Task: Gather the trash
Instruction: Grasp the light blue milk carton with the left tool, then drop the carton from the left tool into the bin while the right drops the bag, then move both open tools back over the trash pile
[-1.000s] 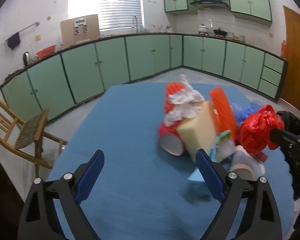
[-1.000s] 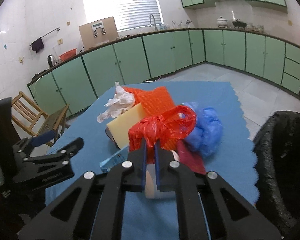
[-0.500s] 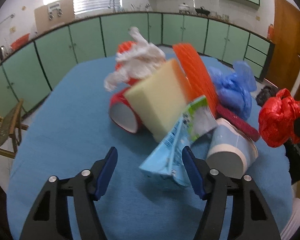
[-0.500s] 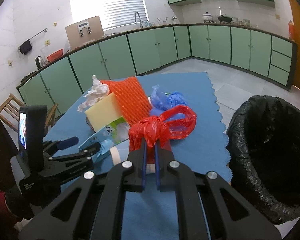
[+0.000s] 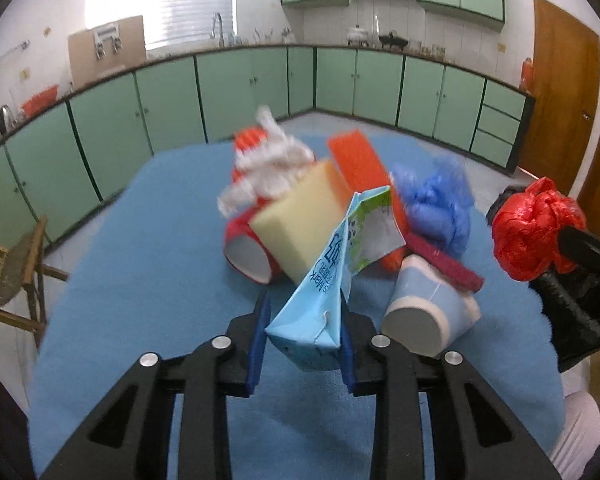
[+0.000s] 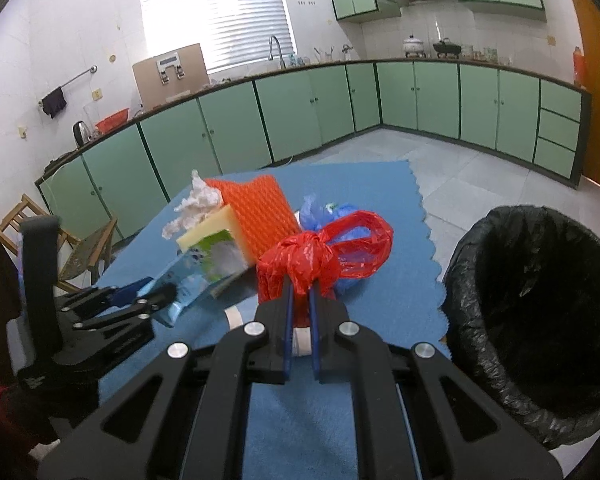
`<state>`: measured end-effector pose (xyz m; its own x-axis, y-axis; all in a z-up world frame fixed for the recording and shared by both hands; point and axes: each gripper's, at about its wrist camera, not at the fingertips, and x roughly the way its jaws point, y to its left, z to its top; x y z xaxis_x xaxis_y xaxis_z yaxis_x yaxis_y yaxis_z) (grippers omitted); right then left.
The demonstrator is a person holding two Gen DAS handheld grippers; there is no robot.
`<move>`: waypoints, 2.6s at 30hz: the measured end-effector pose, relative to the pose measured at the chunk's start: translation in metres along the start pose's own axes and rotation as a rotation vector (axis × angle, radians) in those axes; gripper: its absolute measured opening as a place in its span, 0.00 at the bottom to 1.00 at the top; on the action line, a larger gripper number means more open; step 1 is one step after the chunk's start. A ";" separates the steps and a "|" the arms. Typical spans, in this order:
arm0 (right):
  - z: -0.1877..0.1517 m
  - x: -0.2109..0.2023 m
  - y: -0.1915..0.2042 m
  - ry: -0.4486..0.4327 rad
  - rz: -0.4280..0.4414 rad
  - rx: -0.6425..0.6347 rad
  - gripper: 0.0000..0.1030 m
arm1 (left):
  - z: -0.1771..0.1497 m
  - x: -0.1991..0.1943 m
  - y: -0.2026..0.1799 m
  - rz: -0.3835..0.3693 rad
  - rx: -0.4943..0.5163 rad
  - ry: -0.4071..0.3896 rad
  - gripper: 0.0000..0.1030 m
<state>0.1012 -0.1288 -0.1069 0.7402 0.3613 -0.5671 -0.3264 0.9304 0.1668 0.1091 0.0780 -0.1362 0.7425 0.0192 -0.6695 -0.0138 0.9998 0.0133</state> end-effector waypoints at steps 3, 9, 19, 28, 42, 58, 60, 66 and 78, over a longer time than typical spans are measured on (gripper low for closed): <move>0.006 -0.014 -0.005 -0.031 -0.007 0.004 0.06 | 0.011 -0.018 -0.003 -0.016 0.006 -0.030 0.29; 0.013 -0.043 -0.036 -0.087 -0.056 0.059 0.06 | 0.036 -0.036 -0.036 -0.114 0.041 -0.070 0.29; 0.007 -0.092 -0.124 -0.132 -0.252 0.118 0.06 | 0.066 -0.030 -0.144 -0.314 0.125 -0.095 0.29; -0.028 -0.098 -0.204 -0.083 -0.377 0.193 0.06 | 0.079 0.003 -0.248 -0.413 0.217 -0.061 0.29; -0.063 -0.103 -0.250 -0.063 -0.491 0.298 0.70 | 0.072 0.025 -0.281 -0.460 0.243 -0.011 0.56; -0.036 -0.079 -0.140 -0.144 -0.359 0.258 0.89 | 0.055 -0.013 -0.110 -0.173 0.129 -0.111 0.70; -0.036 -0.070 -0.125 -0.140 -0.342 0.244 0.89 | 0.045 -0.011 -0.091 -0.138 0.127 -0.105 0.70; -0.037 -0.053 -0.098 -0.123 -0.315 0.226 0.89 | 0.016 0.007 -0.058 -0.115 0.064 -0.021 0.70; -0.043 -0.024 -0.085 -0.065 -0.311 0.155 0.89 | -0.003 0.050 -0.069 -0.124 0.066 0.048 0.80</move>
<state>0.0859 -0.2192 -0.1424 0.8276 0.0575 -0.5583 0.0104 0.9930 0.1176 0.1450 0.0096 -0.1727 0.7030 -0.1031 -0.7037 0.1214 0.9923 -0.0241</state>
